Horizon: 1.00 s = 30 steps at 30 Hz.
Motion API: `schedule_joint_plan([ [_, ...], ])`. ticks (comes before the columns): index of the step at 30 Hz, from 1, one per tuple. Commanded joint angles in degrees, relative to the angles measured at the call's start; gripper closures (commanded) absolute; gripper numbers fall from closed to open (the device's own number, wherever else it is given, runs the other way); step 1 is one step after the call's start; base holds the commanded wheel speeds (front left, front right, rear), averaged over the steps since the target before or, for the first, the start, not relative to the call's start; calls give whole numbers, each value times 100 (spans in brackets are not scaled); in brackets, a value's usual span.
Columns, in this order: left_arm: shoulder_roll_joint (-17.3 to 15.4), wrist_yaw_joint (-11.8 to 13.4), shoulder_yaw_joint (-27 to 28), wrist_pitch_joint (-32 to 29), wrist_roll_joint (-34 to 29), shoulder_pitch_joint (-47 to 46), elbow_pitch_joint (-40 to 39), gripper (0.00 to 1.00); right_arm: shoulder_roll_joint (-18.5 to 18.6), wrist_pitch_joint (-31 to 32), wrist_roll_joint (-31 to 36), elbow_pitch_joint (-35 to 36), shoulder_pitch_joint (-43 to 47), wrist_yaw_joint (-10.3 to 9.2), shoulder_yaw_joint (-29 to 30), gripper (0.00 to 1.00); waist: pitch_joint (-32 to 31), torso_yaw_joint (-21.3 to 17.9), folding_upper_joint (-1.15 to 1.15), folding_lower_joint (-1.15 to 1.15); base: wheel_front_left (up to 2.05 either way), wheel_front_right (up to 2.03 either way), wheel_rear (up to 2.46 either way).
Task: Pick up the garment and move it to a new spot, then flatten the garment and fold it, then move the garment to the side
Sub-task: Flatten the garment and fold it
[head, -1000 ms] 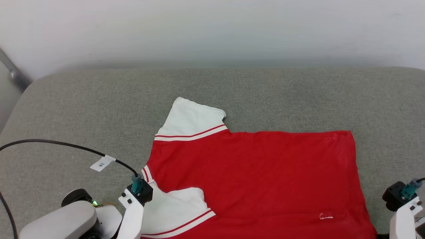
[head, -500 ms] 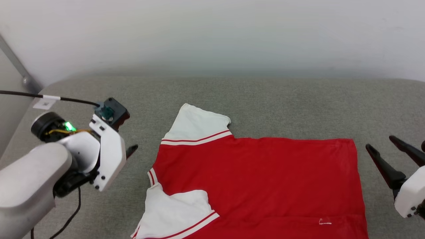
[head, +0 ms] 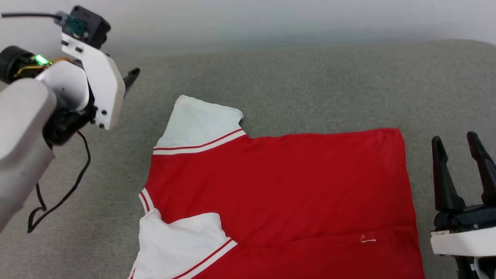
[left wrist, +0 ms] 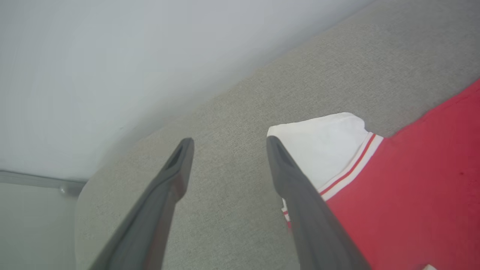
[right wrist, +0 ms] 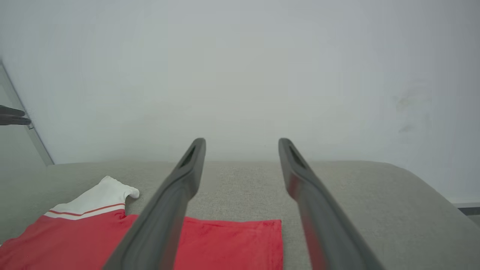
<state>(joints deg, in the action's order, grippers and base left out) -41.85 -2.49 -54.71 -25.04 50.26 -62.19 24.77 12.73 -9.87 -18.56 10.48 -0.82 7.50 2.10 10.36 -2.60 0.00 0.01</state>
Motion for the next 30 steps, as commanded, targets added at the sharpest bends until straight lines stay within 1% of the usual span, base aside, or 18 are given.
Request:
schedule_joint_plan([
  [1, 64, -8, 61, -120, 102, -159, 102, 0, -83, -59, 81, 120, 23, -2, -1, 0, 430, -263, 0, -1, 0, 0, 0],
  [3, 109, -80, 88, -441, 242, -396, 271, 0, -200, -91, 154, 245, -5, -2, -86, 0, 665, -376, 0, -1, 0, 0, 0],
  [7, 112, -262, -12, -1351, 434, -858, 496, 0, -200, -151, 324, 423, -200, -2, -256, 0, 1082, -596, 0, -1, 0, 0, 0],
  [12, 93, -347, -99, -2405, 714, -1343, 547, 0, -100, -246, 472, 413, -418, -3, -468, 0, 1548, -825, 0, -1, 0, 0, 0],
  [16, 87, -391, -268, -3101, 717, -1641, 553, 0, -88, -340, 451, 271, -575, -2, -607, 0, 1857, -943, 0, -1, 0, 0, 0],
  [20, 50, -408, -518, -3518, 581, -1761, 600, 0, -85, -431, 410, 96, -746, -3, -712, 0, 2048, -1030, 0, -1, 0, 0, 0],
  [25, 28, -441, -759, -3717, 551, -1503, 646, 0, -48, -490, 384, -108, -879, -3, -787, 0, 2149, -1095, 0, -1, 0, 0, 0],
  [26, 37, -446, -815, -3722, 559, -1433, 635, 52, -34, -501, 386, -149, -874, -2, -804, 0, 2159, -1099, 0, -1, 0, 0, 0],
  [27, 44, -446, -820, -3713, 609, -1378, 644, 94, -23, -507, 379, -190, -883, -2, -813, 0, 2161, -1100, 0, -1, 0, 0, 0],
  [28, 48, -452, -835, -3750, 645, -1324, 643, 100, -5, -516, 366, -218, -899, -3, -807, 0, 2153, -1095, 0, -1, 0, 0, 0],
  [30, 22, -456, -856, -3690, 643, -1298, 622, 100, 19, -523, 344, -278, -920, -3, -764, 0, 2101, -1077, 0, -1, 0, 0, 0],
])
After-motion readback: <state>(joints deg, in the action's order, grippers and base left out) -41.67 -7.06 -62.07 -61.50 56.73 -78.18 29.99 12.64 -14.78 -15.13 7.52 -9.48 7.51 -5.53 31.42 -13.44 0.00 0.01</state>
